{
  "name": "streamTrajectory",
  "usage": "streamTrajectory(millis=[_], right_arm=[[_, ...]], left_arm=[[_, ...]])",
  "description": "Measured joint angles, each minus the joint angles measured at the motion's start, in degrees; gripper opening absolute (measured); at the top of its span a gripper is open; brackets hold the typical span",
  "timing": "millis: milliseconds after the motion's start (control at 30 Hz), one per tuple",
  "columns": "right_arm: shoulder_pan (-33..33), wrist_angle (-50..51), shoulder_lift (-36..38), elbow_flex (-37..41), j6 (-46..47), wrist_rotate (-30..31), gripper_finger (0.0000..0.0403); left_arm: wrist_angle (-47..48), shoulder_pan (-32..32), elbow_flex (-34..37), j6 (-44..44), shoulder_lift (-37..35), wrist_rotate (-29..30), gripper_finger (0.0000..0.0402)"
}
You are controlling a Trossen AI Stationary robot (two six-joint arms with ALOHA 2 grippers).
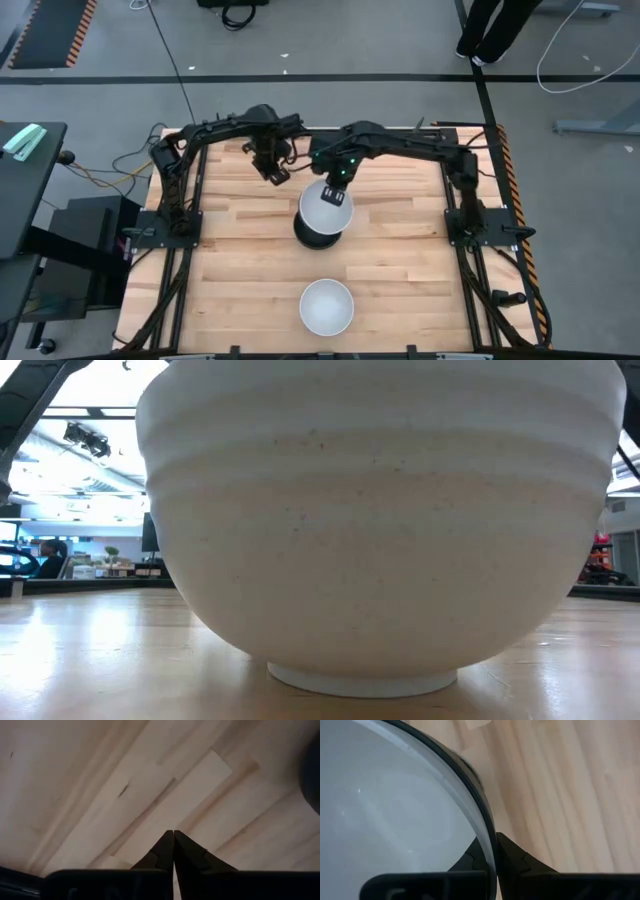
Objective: Nest bowls inside each other
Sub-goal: Stack the stacked white bowls on top of the black bowl
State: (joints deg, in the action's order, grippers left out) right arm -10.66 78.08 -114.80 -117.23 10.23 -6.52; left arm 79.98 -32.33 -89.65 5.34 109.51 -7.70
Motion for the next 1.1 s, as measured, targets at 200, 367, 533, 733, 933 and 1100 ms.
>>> streamTrajectory(millis=[200,367,533,733,933,1100], right_arm=[[2.3,0.4,-3.4,0.0,-1.2,-1.3,0.0014],[3.4,-0.4,-5.9,-0.1,-1.4,-1.4,0.0014],[3.3,-0.5,-8.8,-0.1,-1.7,-1.2,0.0014],[3.3,3.1,-11.1,-0.1,-3.3,-0.9,0.0014],[2.6,4.6,-10.6,0.7,-4.6,1.5,0.0014],[1.6,4.7,-10.6,0.8,-4.4,1.5,0.0015]], left_arm=[[-1.1,-1.3,0.0,0.9,0.0,0.2,0.0016],[-3.6,-3.0,0.0,2.1,0.0,0.2,0.0026],[-5.7,-3.4,0.0,3.1,0.0,0.2,0.0008],[-6.6,-3.3,0.0,3.5,0.0,0.1,0.0018],[-6.7,-2.8,0.0,3.8,0.0,0.1,0.0026],[-7.9,-2.8,0.0,4.2,0.0,0.0,0.0007]])
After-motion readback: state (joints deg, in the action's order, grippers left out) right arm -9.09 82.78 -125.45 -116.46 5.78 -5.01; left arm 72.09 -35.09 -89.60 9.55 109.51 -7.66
